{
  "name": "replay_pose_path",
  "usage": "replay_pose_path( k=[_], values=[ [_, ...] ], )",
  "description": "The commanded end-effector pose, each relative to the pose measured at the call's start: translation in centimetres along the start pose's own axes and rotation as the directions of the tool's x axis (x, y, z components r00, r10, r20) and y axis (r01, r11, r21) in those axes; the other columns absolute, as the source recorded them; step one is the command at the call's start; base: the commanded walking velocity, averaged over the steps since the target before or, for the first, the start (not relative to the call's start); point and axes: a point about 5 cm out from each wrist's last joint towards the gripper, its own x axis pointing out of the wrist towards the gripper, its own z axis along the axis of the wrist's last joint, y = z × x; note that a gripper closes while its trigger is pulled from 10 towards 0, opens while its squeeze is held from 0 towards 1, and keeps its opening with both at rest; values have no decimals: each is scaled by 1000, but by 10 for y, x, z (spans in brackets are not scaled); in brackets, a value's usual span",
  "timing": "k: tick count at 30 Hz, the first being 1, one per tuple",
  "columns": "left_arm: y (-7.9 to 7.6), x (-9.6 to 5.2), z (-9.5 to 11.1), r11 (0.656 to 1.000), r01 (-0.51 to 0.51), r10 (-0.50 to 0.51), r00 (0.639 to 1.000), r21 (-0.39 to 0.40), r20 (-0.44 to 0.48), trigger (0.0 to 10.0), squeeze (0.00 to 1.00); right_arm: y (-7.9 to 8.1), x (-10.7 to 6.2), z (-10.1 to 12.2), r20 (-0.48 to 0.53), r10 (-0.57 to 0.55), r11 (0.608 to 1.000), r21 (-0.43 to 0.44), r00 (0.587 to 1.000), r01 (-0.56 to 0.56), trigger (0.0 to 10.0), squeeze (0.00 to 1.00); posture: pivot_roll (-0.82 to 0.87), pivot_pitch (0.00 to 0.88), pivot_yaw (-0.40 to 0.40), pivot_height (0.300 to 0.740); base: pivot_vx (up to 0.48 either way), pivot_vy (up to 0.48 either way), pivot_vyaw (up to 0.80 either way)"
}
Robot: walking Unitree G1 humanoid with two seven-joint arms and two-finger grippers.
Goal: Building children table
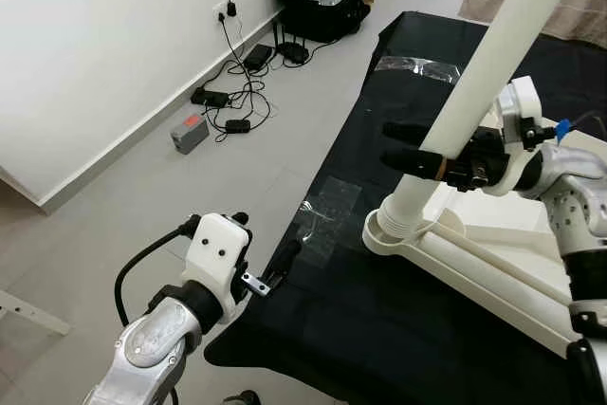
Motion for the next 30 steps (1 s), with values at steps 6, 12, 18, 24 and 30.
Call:
replay_pose_path(
  k=[6, 12, 18, 24, 30],
  values=[
    [0, -5, -7, 1000, 12, -13, 999, -4, -31, 10000, 0, 12, 2, -18, -56, 31, 998, 59, 998, -28, 10000, 0, 98, 236, 7, 740, 0, 0, 0],
    [-2, -6, -9, 1000, 16, -16, 999, -5, -37, 10000, 0, 12, 4, -20, -53, 11, 998, 54, 999, -8, 10000, 0, 91, 235, 11, 740, 0, 0, 0],
    [-2, -5, -9, 1000, 16, -17, 999, -3, -37, 10000, 0, 6, 13, -24, -55, -32, 999, 32, 998, 34, 10000, 0, 90, 238, 5, 740, 0, 0, 0],
    [-2, -6, -10, 1000, 16, -16, 999, -3, -38, 10000, 0, 7, 14, -18, -33, -17, 999, 42, 999, 19, 10000, 0, 90, 237, 0, 740, 0, 0, 0],
    [-4, -7, -11, 1000, 16, -16, 999, -8, -39, 10000, 0, 8, 15, -9, -10, 16, 999, 42, 1000, -15, 10000, 0, 86, 235, 1, 740, 0, 0, 0]
  ],
)
